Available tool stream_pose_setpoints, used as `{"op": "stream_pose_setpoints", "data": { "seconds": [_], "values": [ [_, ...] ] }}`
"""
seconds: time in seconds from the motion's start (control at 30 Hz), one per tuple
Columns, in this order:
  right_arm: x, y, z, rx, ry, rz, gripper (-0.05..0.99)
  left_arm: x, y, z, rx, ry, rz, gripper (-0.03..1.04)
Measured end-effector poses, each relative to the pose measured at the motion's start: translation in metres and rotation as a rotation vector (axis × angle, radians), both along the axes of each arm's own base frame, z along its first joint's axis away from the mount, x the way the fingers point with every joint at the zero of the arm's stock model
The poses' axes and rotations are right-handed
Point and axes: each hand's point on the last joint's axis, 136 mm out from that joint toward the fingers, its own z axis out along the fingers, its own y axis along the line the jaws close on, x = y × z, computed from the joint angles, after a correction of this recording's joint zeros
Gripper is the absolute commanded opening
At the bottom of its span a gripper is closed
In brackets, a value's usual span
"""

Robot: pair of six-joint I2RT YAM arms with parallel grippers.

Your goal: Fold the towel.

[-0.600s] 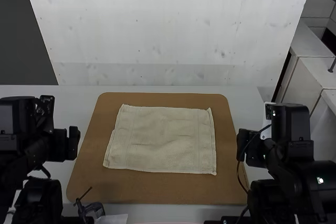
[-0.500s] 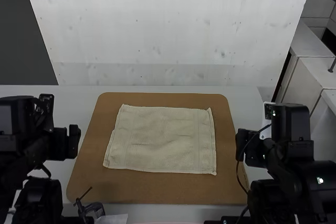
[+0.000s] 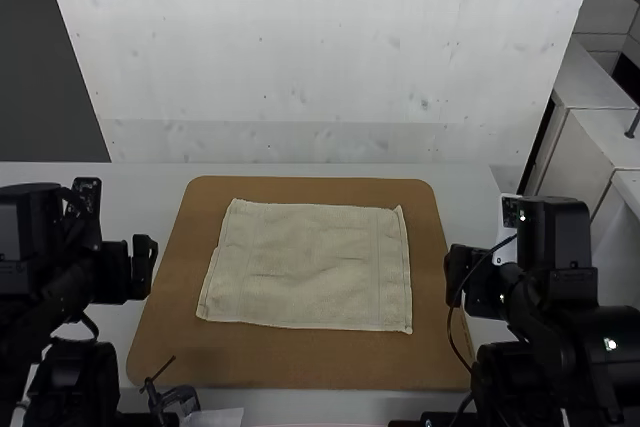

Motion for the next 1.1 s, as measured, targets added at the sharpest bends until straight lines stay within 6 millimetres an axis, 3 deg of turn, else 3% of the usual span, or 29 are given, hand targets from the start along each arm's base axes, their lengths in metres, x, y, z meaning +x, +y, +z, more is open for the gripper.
{"op": "stream_pose_setpoints", "data": {
  "seconds": [0.17, 0.37, 0.6, 0.83, 1.1],
  "values": [
    [0.003, 0.000, 0.003, 0.005, -0.015, -0.002, 0.96, 0.000, 0.000, -0.002, 0.002, 0.032, -0.002, 0.99],
    [0.028, 0.004, 0.015, 0.009, -0.032, 0.001, 0.96, 0.015, -0.002, 0.010, 0.009, 0.162, -0.019, 0.99],
    [0.063, 0.010, -0.007, 0.008, 0.116, 0.006, 0.96, 0.057, -0.005, -0.001, 0.001, 0.341, -0.026, 0.98],
    [0.099, 0.015, -0.034, 0.009, 0.270, -0.006, 0.96, 0.098, -0.020, -0.034, -0.007, 0.510, -0.057, 0.98],
    [0.153, 0.021, -0.074, 0.001, 0.439, -0.018, 0.93, 0.141, -0.039, -0.047, 0.094, 0.557, -0.073, 0.98]
  ]
}}
